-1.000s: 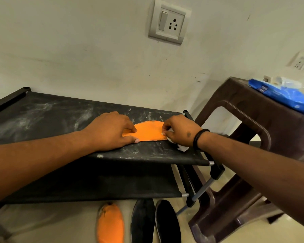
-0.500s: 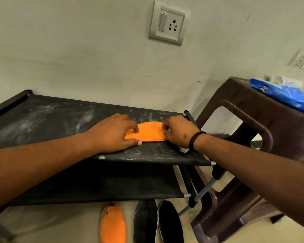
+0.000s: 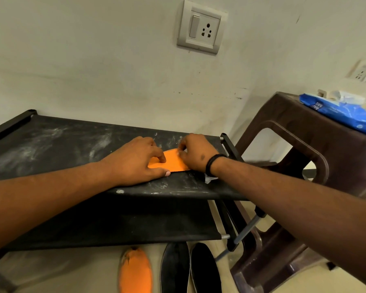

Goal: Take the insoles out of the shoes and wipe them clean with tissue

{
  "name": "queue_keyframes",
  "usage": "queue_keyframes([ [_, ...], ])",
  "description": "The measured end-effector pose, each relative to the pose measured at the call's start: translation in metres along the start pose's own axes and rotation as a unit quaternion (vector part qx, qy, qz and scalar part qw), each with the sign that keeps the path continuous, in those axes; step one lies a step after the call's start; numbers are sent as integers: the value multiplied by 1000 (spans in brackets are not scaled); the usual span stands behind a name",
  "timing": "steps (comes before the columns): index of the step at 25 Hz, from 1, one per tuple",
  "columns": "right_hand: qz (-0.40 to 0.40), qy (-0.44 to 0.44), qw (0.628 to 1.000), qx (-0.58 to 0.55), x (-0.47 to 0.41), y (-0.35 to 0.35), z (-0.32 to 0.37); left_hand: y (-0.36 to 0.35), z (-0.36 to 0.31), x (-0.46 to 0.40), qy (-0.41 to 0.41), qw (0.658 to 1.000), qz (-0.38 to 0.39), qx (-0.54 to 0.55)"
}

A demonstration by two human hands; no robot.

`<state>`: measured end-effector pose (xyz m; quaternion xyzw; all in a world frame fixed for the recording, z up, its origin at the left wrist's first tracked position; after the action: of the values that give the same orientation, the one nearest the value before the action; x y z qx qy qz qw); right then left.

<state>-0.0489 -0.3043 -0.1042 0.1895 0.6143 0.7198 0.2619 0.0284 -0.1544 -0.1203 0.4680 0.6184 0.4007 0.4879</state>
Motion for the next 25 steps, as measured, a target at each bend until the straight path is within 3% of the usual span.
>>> queue_keyframes([
  [5, -23, -45, 996, 71, -11, 14, -28, 0, -1, 0, -1, 1000, -2, 10],
  [8, -24, -91, 995, 34, -15, 19, -44, 1, -2, 0, -5, 1000, 0, 9],
  [14, 58, 7, 997, -45, 9, 18, -26, 2, -6, 2, -17, 1000, -3, -2],
  [19, 36, -7, 999, -35, 19, 25, -39, 1, -5, 1, -17, 1000, -1, -7],
  [25, 75, 53, 995, -39, 39, 19, -27, 1, -4, 1, -18, 1000, 3, -8],
])
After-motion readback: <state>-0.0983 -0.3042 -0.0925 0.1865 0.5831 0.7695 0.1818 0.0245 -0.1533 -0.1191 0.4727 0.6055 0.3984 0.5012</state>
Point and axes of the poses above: each hand's wrist, its own x-axis away from the middle knuckle, its own y-axis out of the back of the hand, z = x × y, the point moved 5 cm from there along -x, towards the middle knuckle, and after that the axes turned 12 degrees about -y, right-handed, at the moved point
